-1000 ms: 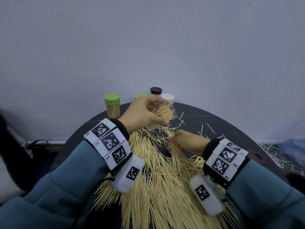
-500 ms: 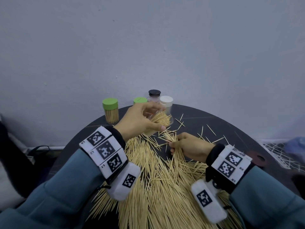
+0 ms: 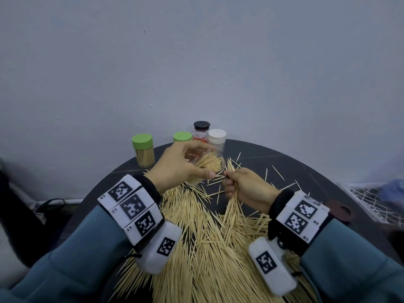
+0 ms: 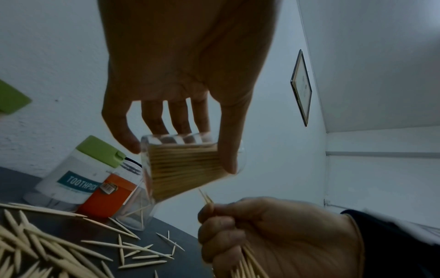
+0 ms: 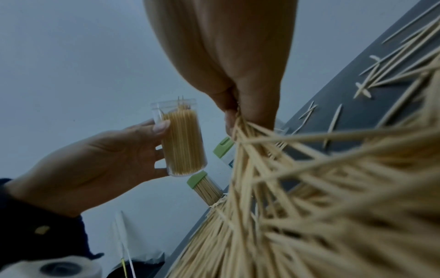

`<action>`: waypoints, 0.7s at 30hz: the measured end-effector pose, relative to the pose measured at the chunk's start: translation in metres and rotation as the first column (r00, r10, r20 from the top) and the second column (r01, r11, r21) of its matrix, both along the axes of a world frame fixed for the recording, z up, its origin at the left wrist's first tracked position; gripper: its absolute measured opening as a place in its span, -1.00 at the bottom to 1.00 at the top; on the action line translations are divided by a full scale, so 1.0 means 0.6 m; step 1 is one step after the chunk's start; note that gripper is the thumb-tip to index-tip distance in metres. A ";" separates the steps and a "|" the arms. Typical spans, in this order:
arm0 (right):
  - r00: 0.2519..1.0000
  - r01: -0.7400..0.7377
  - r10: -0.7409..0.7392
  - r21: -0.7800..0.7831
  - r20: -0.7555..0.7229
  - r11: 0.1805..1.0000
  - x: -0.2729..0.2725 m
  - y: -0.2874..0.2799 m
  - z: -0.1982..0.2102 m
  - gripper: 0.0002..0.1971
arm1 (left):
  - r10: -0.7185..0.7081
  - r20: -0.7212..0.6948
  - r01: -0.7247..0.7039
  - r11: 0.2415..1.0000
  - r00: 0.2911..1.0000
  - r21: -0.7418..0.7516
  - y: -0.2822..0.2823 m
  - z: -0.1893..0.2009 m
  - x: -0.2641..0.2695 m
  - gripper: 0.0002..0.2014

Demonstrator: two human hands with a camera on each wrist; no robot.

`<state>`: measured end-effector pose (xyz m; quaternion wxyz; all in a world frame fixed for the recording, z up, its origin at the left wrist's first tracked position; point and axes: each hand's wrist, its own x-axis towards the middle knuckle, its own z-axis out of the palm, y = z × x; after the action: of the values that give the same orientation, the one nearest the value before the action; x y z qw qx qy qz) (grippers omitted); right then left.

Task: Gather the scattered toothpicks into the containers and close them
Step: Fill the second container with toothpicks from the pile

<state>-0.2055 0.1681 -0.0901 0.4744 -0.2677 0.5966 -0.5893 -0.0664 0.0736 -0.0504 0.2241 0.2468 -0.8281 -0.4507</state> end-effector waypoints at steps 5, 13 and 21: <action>0.995 0.101 -0.101 -0.190 0.010 0.977 -0.011 0.000 0.036 -0.69 | -0.006 -0.008 0.006 1.000 1.000 -0.008 0.002 0.001 0.001 -0.41; 0.946 0.312 -0.227 -0.458 0.233 0.832 -0.026 0.007 0.105 -0.72 | -0.007 0.029 0.008 0.999 1.000 -0.048 0.004 -0.005 -0.002 -0.45; 0.936 0.339 -0.224 -0.534 0.270 0.774 -0.003 0.009 0.104 -0.73 | -0.123 0.077 0.125 0.992 0.989 -0.023 0.022 -0.006 -0.006 -0.47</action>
<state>-0.2075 0.1735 -0.0275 0.3330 -0.2471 0.3766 -0.8284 -0.0699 0.0868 -0.0542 0.1678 0.2084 -0.8559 -0.4425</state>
